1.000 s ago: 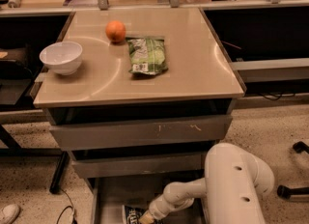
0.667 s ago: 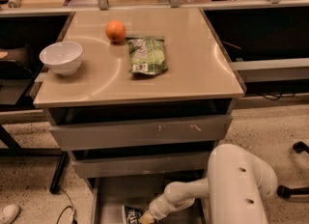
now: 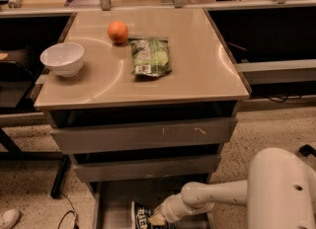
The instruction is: Pick blue chip bag from bottom drawer and place on counter
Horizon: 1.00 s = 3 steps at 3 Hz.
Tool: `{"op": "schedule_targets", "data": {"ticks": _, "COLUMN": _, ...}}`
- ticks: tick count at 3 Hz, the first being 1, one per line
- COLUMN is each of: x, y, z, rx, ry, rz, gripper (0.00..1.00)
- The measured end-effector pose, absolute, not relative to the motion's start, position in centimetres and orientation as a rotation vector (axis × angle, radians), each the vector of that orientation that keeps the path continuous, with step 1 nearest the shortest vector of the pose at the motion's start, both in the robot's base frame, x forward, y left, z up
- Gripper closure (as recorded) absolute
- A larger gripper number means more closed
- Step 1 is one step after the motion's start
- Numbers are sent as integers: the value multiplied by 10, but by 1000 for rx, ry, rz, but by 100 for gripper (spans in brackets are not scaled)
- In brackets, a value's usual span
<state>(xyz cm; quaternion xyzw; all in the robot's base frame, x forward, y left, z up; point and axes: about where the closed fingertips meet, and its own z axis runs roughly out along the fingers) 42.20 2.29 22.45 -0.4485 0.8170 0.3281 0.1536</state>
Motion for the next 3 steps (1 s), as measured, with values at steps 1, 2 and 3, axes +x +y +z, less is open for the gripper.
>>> {"op": "schedule_targets", "data": {"ticks": 1, "x": 409, "y": -10, "z": 278, "rx": -1167, "ry": 2447, "rz": 862, "gripper": 100}}
{"op": "schedule_targets", "data": {"ticks": 2, "x": 390, "y": -43, "z": 322, "rx": -1056, "ry": 2570, "rz": 752, "gripper": 100}}
{"op": "schedule_targets", "data": {"ticks": 3, "x": 370, "y": -54, "z": 344, "rx": -1099, "ry": 2580, "rz": 718, "gripper": 100}}
